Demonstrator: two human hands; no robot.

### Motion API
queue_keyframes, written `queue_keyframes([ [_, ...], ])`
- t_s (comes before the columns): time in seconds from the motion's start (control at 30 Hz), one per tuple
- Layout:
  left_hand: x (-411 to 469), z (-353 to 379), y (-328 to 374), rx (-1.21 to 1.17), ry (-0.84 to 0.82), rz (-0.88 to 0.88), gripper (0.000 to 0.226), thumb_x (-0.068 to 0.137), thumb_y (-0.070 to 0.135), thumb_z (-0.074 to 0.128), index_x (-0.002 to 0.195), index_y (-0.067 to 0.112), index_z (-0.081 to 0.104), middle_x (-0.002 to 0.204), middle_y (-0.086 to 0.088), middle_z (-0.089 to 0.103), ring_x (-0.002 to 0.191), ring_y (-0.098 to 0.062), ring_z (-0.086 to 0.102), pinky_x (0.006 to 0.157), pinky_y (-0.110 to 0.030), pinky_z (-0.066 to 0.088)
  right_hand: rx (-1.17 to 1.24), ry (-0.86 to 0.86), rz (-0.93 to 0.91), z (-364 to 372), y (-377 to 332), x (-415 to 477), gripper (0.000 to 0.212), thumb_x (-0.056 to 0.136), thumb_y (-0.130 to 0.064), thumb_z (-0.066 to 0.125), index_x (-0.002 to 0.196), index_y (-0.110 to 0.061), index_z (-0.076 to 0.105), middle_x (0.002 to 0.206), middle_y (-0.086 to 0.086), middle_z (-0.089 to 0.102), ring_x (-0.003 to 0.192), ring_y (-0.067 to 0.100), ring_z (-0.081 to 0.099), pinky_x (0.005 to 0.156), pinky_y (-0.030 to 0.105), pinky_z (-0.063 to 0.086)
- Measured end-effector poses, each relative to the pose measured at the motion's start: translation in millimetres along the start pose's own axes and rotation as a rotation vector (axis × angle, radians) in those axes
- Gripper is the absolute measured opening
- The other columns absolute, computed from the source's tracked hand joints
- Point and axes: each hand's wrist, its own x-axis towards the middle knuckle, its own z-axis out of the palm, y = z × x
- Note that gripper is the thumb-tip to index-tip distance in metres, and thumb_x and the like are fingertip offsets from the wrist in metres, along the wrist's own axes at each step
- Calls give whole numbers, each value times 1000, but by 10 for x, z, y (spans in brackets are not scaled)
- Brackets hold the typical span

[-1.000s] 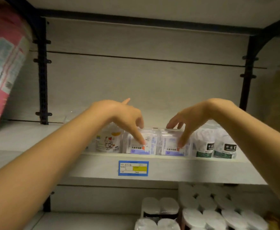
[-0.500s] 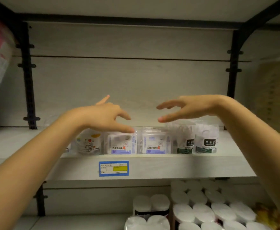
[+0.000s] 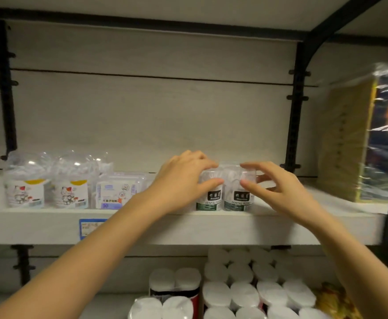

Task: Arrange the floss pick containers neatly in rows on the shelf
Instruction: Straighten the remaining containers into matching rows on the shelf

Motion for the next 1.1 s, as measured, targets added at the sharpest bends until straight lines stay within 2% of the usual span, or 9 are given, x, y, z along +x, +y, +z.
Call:
queue_keyframes([
  [0.17, 43, 28, -44, -112, -38, -17, 43, 87, 43, 55, 126, 25, 58, 121, 3, 59, 115, -17, 50, 97, -31, 37, 65, -33, -39, -48, 103, 17, 40, 83, -45, 57, 121, -33, 54, 119, -17, 56, 100, 0, 57, 78, 22, 51],
  [0.33, 41, 3, -88, -211, -68, -1, 41, 87, 37, 59, 125, 24, 59, 124, 4, 60, 114, -12, 54, 94, -19, 34, 118, -55, -55, -49, 150, 26, 40, 84, -41, 56, 123, -30, 54, 116, -19, 57, 103, -1, 57, 78, 16, 50],
  [0.5, 3, 21, -103, -247, -79, -27, 43, 87, 41, 57, 127, 25, 57, 128, 10, 58, 118, -8, 51, 103, -30, 38, 105, -67, -54, -10, 195, 26, 43, 86, -44, 52, 128, -34, 50, 122, -18, 55, 107, -1, 53, 81, 14, 47],
  [0.63, 111, -110, -78, -342, -120, -114, 43, 92, 48, 43, 125, 24, 58, 126, 15, 53, 117, -2, 47, 103, -23, 34, 267, 32, 79, -81, 246, 139, 39, 94, -42, 40, 131, -31, 48, 130, -13, 49, 117, 7, 47, 94, 21, 39],
  [0.7, 264, -177, -106, -362, -166, -154, 45, 96, 49, 31, 120, 24, 60, 118, 4, 59, 114, -11, 50, 98, -26, 35, 399, -34, 165, -100, 266, 248, 43, 96, -44, 34, 136, -31, 43, 141, -13, 42, 127, 8, 41, 108, 31, 33],
  [0.73, 340, -197, -120, -347, -209, -175, 49, 97, 49, 26, 125, 23, 57, 127, -2, 59, 121, -15, 48, 102, -29, 33, 457, -89, 203, -95, 261, 294, 46, 96, -46, 30, 138, -31, 40, 146, -12, 37, 130, 10, 39, 110, 33, 31],
  [0.8, 449, -202, -139, -299, -317, -199, 52, 98, 46, 23, 136, 20, 48, 146, -1, 43, 137, -17, 36, 114, -32, 24, 539, -192, 266, -45, 237, 356, 51, 95, -51, 25, 141, -31, 36, 152, -11, 29, 134, 15, 36, 108, 33, 31],
  [0.93, 501, -140, -132, -251, -502, -190, 53, 100, 43, 21, 140, 15, 42, 151, 0, 34, 140, -16, 30, 114, -30, 19, 632, -285, 349, 99, 172, 391, 59, 93, -56, 26, 143, -27, 32, 152, -9, 29, 135, 14, 35, 106, 32, 32],
  [1.1, 467, -100, -168, -259, -504, -196, 55, 99, 44, 22, 141, 14, 40, 151, -3, 33, 139, -18, 32, 113, -31, 21, 636, -275, 370, 134, 128, 402, 63, 92, -56, 27, 146, -22, 27, 152, -8, 29, 132, 10, 39, 105, 31, 33],
])
